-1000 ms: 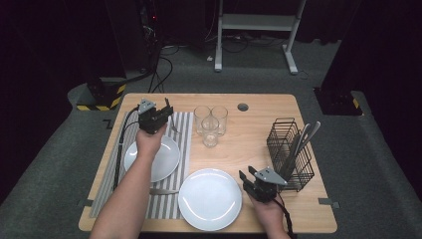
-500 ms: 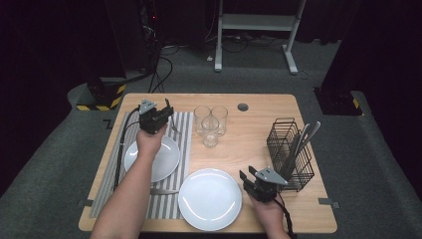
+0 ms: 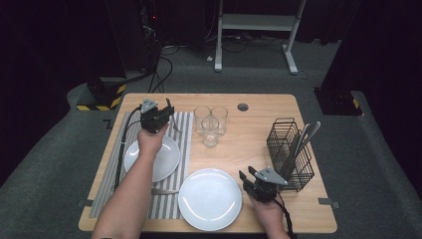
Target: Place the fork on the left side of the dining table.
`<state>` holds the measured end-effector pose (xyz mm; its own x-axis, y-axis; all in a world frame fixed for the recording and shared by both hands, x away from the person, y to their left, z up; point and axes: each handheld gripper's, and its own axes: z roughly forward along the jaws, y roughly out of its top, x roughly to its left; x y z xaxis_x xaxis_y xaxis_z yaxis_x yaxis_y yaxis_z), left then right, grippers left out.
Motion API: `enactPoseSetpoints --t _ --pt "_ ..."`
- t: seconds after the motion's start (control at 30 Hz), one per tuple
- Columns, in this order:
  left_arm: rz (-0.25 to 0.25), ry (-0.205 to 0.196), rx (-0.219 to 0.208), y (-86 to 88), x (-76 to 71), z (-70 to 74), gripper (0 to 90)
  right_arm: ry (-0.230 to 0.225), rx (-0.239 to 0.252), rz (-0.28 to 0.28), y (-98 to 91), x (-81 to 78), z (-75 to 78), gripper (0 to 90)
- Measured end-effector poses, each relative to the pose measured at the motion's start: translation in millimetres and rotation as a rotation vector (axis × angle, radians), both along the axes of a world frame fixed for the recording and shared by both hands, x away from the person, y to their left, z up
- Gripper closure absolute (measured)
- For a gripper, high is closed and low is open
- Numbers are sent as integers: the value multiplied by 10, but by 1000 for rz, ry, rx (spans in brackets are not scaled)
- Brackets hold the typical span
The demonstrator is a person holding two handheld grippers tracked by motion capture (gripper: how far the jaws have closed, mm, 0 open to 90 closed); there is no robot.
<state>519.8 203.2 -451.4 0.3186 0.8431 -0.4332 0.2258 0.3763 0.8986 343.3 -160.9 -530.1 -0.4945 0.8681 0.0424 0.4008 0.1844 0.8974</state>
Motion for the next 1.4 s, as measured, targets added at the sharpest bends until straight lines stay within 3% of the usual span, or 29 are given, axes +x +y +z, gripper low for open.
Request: enactPoseSetpoints --t 0.87,1.4 --pt "76 37 16 182 -19 -22 785 2 -9 3 17 -4 0 564" --pt "117 61 25 248 9 -35 822 8 -7 3 14 -2 0 560"
